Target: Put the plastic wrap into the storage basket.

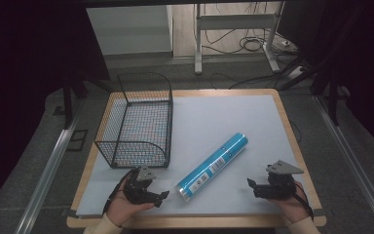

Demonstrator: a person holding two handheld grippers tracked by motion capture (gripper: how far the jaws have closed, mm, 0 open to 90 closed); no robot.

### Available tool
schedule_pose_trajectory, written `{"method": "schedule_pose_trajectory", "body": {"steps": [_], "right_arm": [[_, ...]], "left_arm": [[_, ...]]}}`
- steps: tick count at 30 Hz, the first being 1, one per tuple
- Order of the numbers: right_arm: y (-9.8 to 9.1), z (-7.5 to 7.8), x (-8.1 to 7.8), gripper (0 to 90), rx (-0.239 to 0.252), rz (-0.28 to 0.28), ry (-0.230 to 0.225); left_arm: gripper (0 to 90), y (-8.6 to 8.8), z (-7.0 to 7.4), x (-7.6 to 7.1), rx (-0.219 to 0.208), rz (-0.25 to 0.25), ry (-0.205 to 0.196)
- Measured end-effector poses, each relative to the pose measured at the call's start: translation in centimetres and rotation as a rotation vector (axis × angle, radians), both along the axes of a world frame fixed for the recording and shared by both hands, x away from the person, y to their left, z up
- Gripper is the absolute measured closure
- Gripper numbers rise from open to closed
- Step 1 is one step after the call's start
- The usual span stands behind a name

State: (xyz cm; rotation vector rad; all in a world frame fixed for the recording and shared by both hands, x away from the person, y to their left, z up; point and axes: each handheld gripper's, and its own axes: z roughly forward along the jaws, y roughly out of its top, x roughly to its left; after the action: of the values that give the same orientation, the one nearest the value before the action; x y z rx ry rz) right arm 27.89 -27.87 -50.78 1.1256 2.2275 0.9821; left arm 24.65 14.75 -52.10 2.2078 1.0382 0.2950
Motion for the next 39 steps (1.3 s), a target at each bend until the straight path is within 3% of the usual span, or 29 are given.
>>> {"method": "schedule_pose_trajectory", "body": {"steps": [5,14,25,34,39], "right_arm": [[-0.2,0.1,-0.1,10.1,0.007,0.001,-0.003],[-0.3,0.2,0.0,10.1,0.009,-0.008,-0.009],[-0.2,-0.1,0.1,10.3,0.006,-0.016,0.001],[-0.3,0.1,0.1,10.4,0.011,-0.019,-0.002],[-0.5,0.1,0.1,10.5,0.013,-0.022,-0.004]], "left_arm": [[13.1,-0.3,0.6,-0.2,0.006,0.007,-0.014],[12.6,-1.2,2.3,-0.8,-0.003,-0.042,-0.049],[12.8,-2.1,3.2,-0.4,-0.001,-0.049,-0.060],[13.0,-3.9,4.3,0.2,-0.004,-0.089,-0.065],[12.9,-4.7,4.6,0.6,0.001,-0.081,-0.078]]}}
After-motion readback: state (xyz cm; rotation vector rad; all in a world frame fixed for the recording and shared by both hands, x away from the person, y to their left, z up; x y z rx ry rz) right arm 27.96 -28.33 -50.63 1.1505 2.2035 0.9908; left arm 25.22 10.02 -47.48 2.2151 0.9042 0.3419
